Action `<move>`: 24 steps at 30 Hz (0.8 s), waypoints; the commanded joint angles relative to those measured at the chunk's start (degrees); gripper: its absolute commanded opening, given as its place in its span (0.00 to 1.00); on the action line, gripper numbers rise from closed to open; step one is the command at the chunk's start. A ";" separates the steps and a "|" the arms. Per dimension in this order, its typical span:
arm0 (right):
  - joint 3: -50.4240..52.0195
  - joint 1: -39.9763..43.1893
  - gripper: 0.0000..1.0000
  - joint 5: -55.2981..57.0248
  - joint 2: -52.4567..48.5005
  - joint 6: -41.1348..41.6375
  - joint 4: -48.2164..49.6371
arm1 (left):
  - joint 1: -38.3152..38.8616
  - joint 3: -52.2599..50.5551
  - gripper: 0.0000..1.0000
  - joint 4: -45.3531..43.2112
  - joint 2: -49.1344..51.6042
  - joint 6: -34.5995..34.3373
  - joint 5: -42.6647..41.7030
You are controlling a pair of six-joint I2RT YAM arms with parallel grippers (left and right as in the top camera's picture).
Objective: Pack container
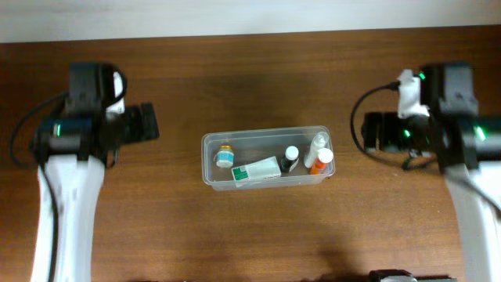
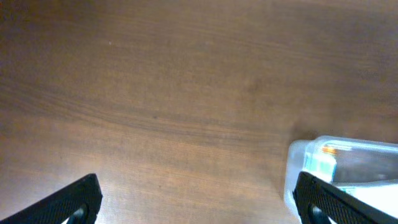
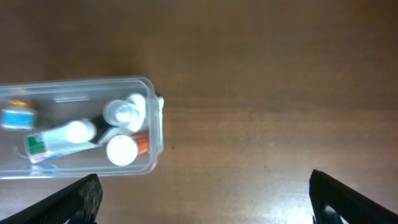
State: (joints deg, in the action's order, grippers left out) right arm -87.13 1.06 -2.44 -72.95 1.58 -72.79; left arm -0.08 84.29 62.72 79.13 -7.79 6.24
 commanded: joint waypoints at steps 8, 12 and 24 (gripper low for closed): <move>23.06 -0.35 0.98 1.64 30.75 1.90 6.25 | -0.09 -34.86 0.99 -6.84 -39.30 1.01 1.97; 28.02 -0.35 0.98 1.62 35.04 1.88 5.53 | -0.11 -38.88 0.99 -5.44 -44.57 1.03 1.97; 28.96 -0.35 0.98 1.62 34.16 1.88 4.63 | -0.11 -38.99 0.99 -1.11 -44.98 1.03 1.97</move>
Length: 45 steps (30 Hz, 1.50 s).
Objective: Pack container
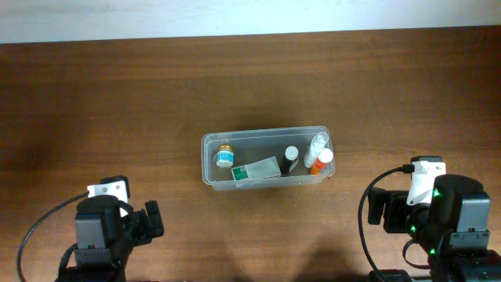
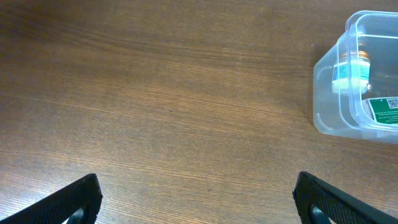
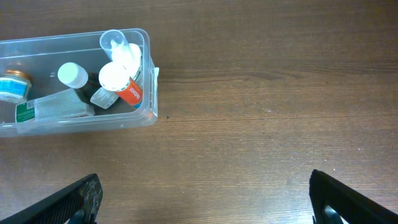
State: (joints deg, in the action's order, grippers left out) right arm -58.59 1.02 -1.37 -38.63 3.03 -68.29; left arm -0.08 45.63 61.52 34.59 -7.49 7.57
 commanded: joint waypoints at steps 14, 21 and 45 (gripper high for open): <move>22.82 -0.74 0.98 0.57 22.05 -1.11 18.21 | -0.09 -0.33 0.99 0.09 -0.44 0.72 0.63; 45.18 -0.74 0.98 0.15 37.33 -1.20 44.96 | -0.11 -0.33 0.99 0.09 -0.44 0.72 0.63; 58.27 -0.63 0.98 0.55 38.12 -2.62 63.87 | -0.11 -0.33 0.99 0.09 -0.44 0.72 0.63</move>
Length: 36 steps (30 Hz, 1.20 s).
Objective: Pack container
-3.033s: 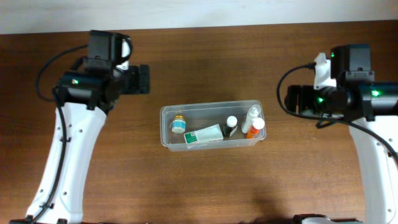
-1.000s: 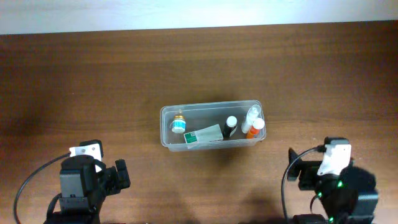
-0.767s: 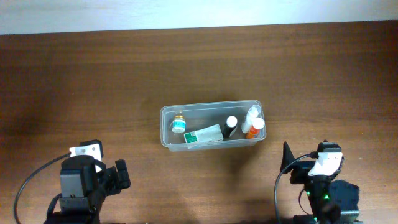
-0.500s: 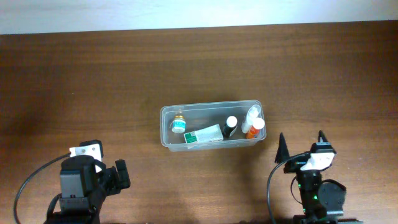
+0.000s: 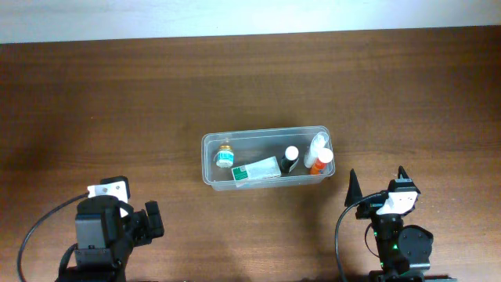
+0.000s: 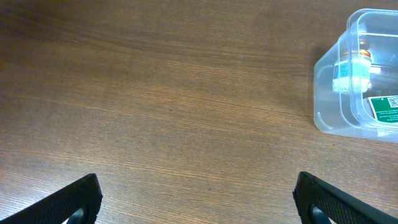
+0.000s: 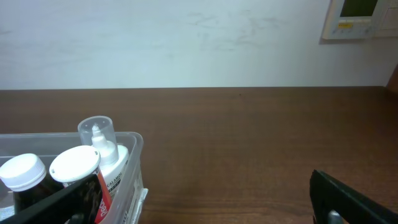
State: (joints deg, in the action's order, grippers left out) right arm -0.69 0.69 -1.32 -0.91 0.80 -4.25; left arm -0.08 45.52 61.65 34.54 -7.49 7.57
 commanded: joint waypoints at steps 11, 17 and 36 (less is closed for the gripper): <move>0.37 -0.31 0.98 0.50 0.39 -0.39 -0.17 | -0.09 -0.22 0.99 -0.04 -0.39 0.72 0.63; 0.37 -0.31 0.98 0.50 0.39 -0.39 -0.17 | -0.09 -1.11 0.99 -0.17 -3.91 0.72 0.85; 0.37 -0.31 0.98 0.50 0.39 -0.39 -0.17 | 1.29 -44.61 0.99 -57.40 -34.27 4.31 -2.82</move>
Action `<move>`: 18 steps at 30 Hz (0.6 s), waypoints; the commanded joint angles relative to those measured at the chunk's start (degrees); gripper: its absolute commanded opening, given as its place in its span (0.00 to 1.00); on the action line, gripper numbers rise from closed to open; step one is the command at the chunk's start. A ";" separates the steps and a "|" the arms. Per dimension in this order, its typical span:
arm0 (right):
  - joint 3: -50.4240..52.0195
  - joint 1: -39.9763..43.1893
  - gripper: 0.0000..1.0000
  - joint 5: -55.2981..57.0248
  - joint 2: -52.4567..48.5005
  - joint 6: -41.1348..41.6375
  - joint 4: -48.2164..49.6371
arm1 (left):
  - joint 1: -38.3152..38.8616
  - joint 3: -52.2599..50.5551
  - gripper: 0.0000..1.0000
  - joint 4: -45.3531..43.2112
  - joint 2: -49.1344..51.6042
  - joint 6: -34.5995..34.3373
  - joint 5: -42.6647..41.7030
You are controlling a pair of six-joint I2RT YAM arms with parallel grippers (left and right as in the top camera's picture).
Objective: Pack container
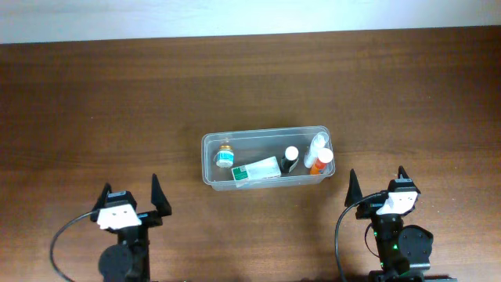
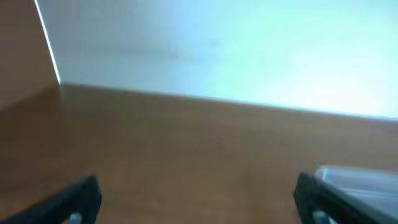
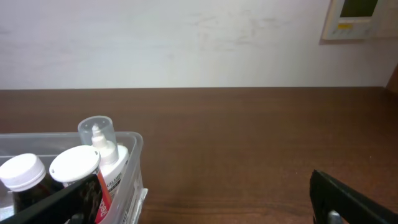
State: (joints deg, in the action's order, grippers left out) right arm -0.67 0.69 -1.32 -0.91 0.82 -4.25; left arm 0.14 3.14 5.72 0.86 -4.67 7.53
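A clear plastic container [image 1: 210,149] stands at the table's middle. In it are a small blue-labelled bottle [image 1: 225,157], a green-and-white tube [image 1: 257,170], a black bottle with a white cap [image 1: 291,159], an orange tube [image 1: 321,161] and a white spray bottle [image 1: 315,145]. My left gripper [image 1: 130,192] sits near the front edge, left of the container, open and empty. My right gripper [image 1: 376,184] sits at the front right, open and empty. The right wrist view shows the container's right end [image 3: 132,180] past the gripper [image 3: 199,202]. The left wrist view is blurred, with the gripper [image 2: 196,199] and a container corner [image 2: 357,177].
The brown wooden table [image 1: 94,94] runs back to a white wall [image 3: 186,43]. A small control panel [image 3: 359,18] hangs on that wall at the right. Bare wood lies on both sides of the container.
My left arm has folded back near the front edge. Its camera looked down at the table before and now faces the back wall. The right arm and the container have not moved.
Both open grippers stood level with the container, one at each side of the table. Then both were back near the front edge, cameras looking down. Then the right gripper faced the wall, and now the left does too. The container's contents stayed the same.
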 commanded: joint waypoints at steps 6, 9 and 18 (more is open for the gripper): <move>0.35 -0.31 0.98 0.50 0.39 -0.42 -0.17 | 1.57 -2.25 0.99 -0.76 -0.46 1.51 -2.78; 0.35 -0.31 0.98 0.50 0.39 -0.42 -0.17 | 1.57 -2.25 0.99 -0.76 -0.46 1.51 -2.78; 0.35 -0.31 0.98 0.50 0.39 -0.42 -0.17 | 1.57 -2.25 0.99 -0.76 -0.46 1.51 -2.78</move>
State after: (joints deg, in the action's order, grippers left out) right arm -0.69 0.69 -1.32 -0.91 0.78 -4.23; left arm 1.54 1.23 4.95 0.89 -4.05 5.78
